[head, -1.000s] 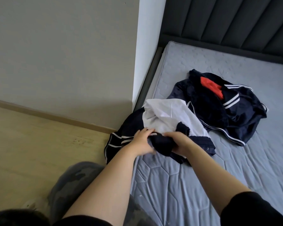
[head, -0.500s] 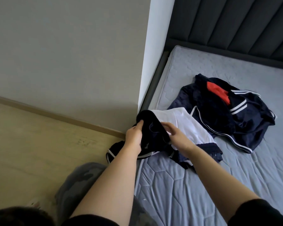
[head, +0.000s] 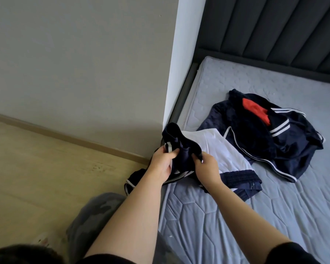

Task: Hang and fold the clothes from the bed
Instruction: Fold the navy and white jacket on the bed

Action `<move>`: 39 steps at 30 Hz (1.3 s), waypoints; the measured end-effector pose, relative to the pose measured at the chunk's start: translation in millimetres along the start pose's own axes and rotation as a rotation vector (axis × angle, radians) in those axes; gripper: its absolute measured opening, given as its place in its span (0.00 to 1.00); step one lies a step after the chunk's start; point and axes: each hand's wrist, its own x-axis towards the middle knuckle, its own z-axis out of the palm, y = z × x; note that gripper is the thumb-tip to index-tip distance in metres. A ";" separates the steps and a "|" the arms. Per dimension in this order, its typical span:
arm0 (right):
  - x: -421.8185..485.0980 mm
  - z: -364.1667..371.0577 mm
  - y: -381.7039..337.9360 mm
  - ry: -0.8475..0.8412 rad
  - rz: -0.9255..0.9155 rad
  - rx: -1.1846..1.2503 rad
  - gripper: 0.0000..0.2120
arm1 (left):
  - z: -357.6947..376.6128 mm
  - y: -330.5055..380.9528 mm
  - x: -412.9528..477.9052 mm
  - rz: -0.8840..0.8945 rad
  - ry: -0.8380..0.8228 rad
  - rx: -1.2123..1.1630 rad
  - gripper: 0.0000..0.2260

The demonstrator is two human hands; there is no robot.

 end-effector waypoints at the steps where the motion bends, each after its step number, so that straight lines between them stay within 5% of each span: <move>1: 1.9 3.0 -3.8 0.031 0.023 -0.018 0.16 | 1.8 2.0 -1.5 0.006 0.010 0.025 0.07; 5: 10.6 13.4 -43.3 0.140 -0.009 -0.008 0.17 | 9.0 30.2 -9.2 0.031 0.036 0.064 0.07; 8: 21.3 21.6 -101.1 0.056 -0.088 0.099 0.16 | 10.4 83.6 -20.0 0.102 0.069 0.103 0.10; 19: 28.3 40.0 -401.1 -0.160 -0.515 0.395 0.19 | -37.0 378.4 -123.2 0.644 0.429 0.496 0.03; 23: 12.6 46.9 -482.1 -0.557 -0.395 0.763 0.06 | -54.6 450.9 -174.9 0.801 0.483 0.604 0.03; 26: 7.3 54.3 -513.2 -0.938 -0.389 0.745 0.12 | -73.4 485.1 -209.7 0.901 0.530 0.586 0.03; 28: 5.8 67.4 -521.4 -1.032 -0.398 0.598 0.19 | -90.1 501.2 -230.6 0.916 0.478 0.523 0.03; 31: 8.9 93.0 -524.3 -0.889 -0.344 0.397 0.18 | -114.8 513.5 -253.2 0.850 0.392 0.599 0.03; 35: 15.8 115.2 -538.3 -0.589 -0.398 0.260 0.02 | -147.6 520.6 -269.4 0.785 0.554 0.962 0.03; 39: 8.3 136.5 -555.6 -0.664 -0.392 0.396 0.10 | -180.1 531.5 -286.1 0.778 0.728 1.060 0.04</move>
